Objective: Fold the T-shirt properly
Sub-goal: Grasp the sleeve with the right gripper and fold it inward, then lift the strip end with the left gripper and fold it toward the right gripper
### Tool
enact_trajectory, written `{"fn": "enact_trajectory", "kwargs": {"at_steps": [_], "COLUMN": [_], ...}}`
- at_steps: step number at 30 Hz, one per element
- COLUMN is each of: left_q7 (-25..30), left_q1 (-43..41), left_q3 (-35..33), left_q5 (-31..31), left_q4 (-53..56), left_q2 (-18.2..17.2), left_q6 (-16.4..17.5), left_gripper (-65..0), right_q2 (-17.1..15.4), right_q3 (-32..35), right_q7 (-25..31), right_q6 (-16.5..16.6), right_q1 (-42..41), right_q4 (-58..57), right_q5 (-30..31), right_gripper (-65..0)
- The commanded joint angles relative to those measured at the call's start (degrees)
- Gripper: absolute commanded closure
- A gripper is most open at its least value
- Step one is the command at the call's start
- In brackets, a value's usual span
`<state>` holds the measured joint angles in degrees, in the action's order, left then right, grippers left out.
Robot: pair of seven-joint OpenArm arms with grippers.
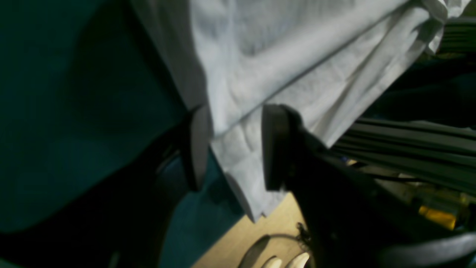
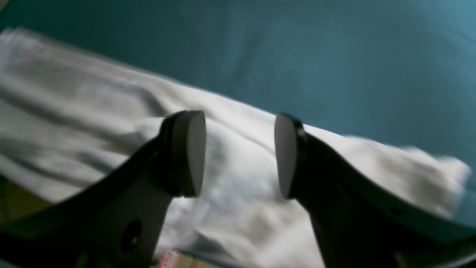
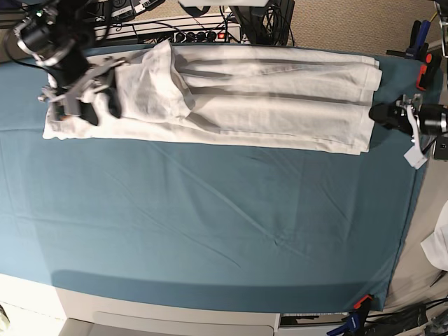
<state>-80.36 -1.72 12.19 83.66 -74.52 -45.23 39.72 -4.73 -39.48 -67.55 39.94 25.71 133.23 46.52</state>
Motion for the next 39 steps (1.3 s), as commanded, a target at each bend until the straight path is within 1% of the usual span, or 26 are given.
{"fn": "enact_trajectory", "kwargs": {"at_steps": [1,4,5,6,8,10,13,15,19,21,23,25,27,28,29,31,33,36,39], "left_q7": [0.4,0.4,0.4,0.4,2.1,2.1,2.5,3.1,3.3,3.3,2.8,2.2,2.1,2.0,1.7,0.4,0.4,0.4,0.4], "left_q1": [-0.1,-1.9,-2.5,-3.0,-3.5,-3.5,-3.5,-3.5,-3.5,-3.5,-3.4,-3.1,-2.8,-2.8,-2.8,-2.9,-2.9,-3.1,-3.7], "left_q3": [1.2,2.1,2.1,2.1,2.1,2.1,2.0,2.0,2.0,2.0,2.0,2.1,2.1,2.2,2.3,2.3,2.3,2.3,2.3], "left_q5": [1.3,1.3,-1.5,-4.4,-7.0,-7.0,-7.0,-7.0,-6.9,-6.1,-4.7,-3.7,-3.2,-2.5,-1.5,1.3,1.3,1.3,1.3], "left_q4": [-0.7,-0.7,-0.7,-0.7,-0.7,-0.7,-0.7,-0.7,-0.7,-0.7,-0.7,-0.7,-0.7,-0.8,-0.8,-0.8,-0.9,-4.4,-11.9], "left_q2": [-1.4,-1.1,-0.9,-0.5,0.7,2.3,5.0,6.7,9.1,9.7,9.7,9.6,9.6,9.5,9.5,9.5,9.5,9.8,10.7], "left_q6": [0.3,0.3,0.0,-1.4,-3.0,-3.3,-3.3,-3.9,-4.2,-4.1,-3.8,-3.6,-3.5,-3.4,-2.6,-1.0,0.3,0.3,0.3], "left_gripper": [-25.0,-25.0,-25.1,-26.5,-28.2,-28.2,-28.1,-28.1,-28.1,-27.7,-25.2,-20.1,-10.7,-5.1,0.0,0.0,0.0,0.0,0.0], "right_q2": [-0.5,-0.5,-0.5,-0.5,-0.5,-0.5,-0.5,-0.5,-0.5,-0.5,-0.5,-0.5,-0.5,-0.5,-0.5,-0.5,-0.4,0.9,2.2], "right_q3": [-1.8,-5.8,-6.8,-7.7,-9.0,-9.4,-9.4,-9.4,-9.4,-9.4,-9.4,-9.4,-9.4,-9.4,-9.4,-9.3,-9.3,-9.3,-9.3], "right_q7": [1.6,2.1,2.1,2.1,2.4,3.3,4.9,5.6,5.9,5.9,5.9,5.9,5.9,5.9,5.9,5.9,6.3,7.6,8.4], "right_q6": [0.1,0.1,0.1,0.1,0.1,-0.4,-5.1,-6.8,-7.0,-7.0,-7.0,-7.0,-7.7,-8.5,-9.7,-12.5,-14.2,-15.0,-14.9], "right_q1": [0.0,0.0,0.0,0.0,0.0,0.0,0.0,0.0,0.0,0.0,0.0,0.0,0.0,0.0,0.0,0.0,0.0,0.0,-0.2], "right_q4": [1.0,1.0,1.0,1.0,1.0,1.0,0.9,0.9,0.9,0.9,0.9,0.9,0.9,0.9,0.9,0.9,-0.2,-3.0,-5.9], "right_q5": [1.0,1.0,1.0,0.9,0.8,-1.7,-7.2,-9.4,-9.7,-9.7,-9.8,-10.5,-11.1,-11.6,-12.4,-14.5,-15.5,-15.5,-15.0], "right_gripper": [-30.1,-30.1,-30.1,-30.1,-30.1,-30.1,-30.1,-30.1,-30.1,-30.1,-30.1,-30.1,-30.1,-30.1,-30.1,-30.1,-30.1,-30.1,-30.1]}}
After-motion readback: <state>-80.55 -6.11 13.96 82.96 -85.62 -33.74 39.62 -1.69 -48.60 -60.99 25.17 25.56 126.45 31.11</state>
